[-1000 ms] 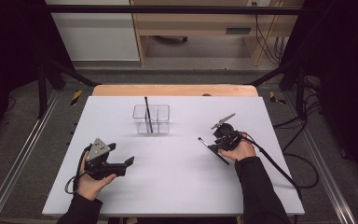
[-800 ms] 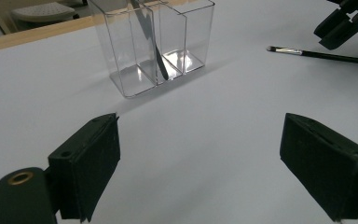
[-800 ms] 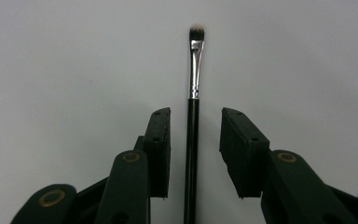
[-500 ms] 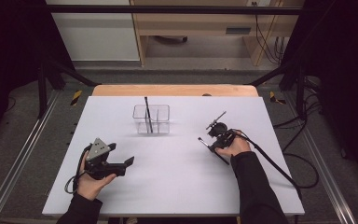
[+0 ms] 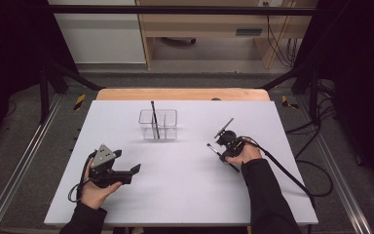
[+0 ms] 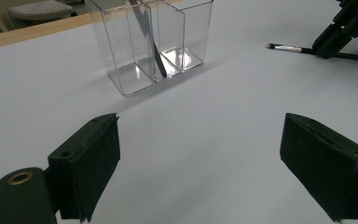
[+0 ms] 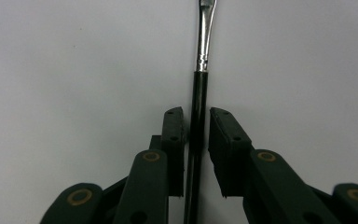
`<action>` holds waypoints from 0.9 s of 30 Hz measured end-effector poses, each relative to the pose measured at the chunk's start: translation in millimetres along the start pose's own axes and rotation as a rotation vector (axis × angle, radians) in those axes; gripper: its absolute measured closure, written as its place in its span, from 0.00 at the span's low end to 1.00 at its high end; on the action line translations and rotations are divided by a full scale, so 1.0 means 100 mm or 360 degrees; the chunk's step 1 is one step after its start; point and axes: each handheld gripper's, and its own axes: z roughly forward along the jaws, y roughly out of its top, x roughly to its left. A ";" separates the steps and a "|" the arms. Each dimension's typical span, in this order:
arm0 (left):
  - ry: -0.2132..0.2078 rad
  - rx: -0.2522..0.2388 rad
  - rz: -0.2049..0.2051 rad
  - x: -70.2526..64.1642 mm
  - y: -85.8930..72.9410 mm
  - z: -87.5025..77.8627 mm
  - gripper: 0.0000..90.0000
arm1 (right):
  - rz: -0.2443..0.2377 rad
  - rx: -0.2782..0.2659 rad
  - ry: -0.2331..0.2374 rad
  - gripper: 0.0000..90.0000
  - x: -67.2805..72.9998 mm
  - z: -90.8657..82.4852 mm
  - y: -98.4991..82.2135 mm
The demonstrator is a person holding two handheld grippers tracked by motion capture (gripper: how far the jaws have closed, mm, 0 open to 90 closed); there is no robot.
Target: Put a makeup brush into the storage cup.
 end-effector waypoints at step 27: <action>0.0000 -0.0001 -0.0009 0.00 0.00 0.00 0.13 | 0.0050 -0.0113 -0.0013 0.94 0.03 -0.12 -0.02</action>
